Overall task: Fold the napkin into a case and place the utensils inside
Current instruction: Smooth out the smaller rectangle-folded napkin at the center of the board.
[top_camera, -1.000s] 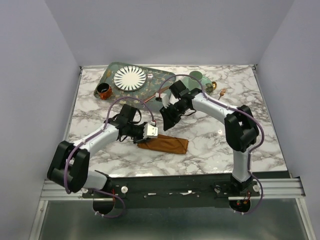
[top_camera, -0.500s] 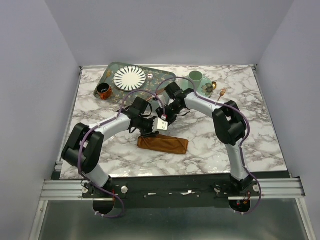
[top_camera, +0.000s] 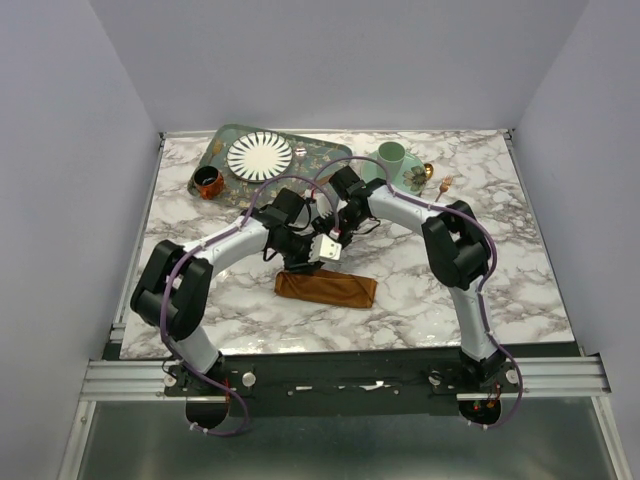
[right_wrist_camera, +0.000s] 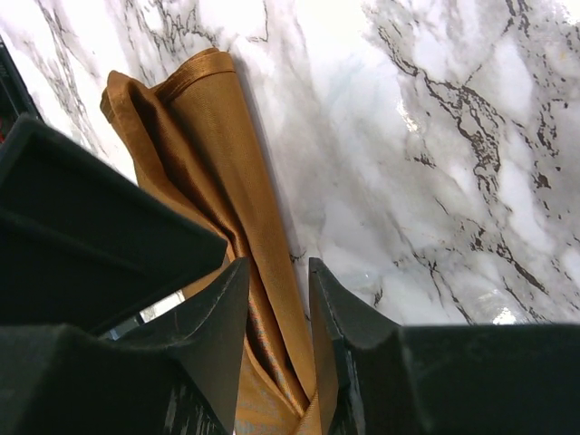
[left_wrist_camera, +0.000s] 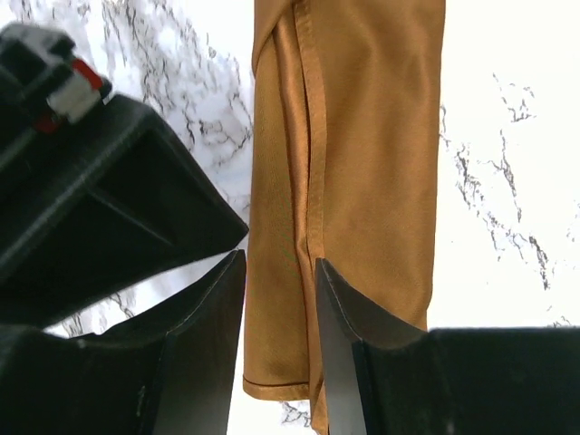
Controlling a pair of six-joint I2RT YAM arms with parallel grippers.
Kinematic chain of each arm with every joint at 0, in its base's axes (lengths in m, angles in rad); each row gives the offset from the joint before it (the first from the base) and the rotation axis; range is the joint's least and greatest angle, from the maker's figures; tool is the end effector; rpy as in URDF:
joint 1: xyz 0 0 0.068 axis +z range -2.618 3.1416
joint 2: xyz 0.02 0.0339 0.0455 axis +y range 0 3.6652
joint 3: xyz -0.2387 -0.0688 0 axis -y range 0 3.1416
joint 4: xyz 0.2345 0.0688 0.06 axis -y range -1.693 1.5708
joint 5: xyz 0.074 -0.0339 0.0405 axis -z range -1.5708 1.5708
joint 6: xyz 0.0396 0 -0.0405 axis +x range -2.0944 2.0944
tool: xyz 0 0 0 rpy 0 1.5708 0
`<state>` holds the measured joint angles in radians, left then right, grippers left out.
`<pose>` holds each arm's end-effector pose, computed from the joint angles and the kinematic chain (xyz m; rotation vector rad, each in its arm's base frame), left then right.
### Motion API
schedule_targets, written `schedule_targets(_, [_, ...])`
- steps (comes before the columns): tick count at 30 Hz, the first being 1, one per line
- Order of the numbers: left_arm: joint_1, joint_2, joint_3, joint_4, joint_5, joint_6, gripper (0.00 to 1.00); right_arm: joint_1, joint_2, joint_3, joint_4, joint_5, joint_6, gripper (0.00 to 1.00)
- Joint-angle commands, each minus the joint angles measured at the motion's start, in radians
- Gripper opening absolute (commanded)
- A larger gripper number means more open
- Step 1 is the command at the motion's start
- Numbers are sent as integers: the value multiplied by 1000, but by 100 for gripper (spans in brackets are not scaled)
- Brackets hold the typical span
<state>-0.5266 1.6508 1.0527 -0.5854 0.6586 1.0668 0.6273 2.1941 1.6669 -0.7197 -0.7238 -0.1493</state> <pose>0.2527 -0.1750 0.1715 1.9162 1.6377 -0.6967 0.3288 0.2708 0.1429 -1.2150 2.5147 1.1331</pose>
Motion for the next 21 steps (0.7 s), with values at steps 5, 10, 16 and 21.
schedule_targets(5, [-39,50,35,-74,-50,18,47,5,46,-18,-9,-58,5,38])
schedule_targets(10, [-58,78,35,-70,-85,13,46,6,67,-15,-15,-68,8,35])
schedule_targets(16, [-62,86,29,-41,-105,-7,46,5,85,-9,-26,-78,2,19])
schedule_targets(21, [-64,92,30,-48,-103,-5,46,8,90,-10,-30,-95,-4,5])
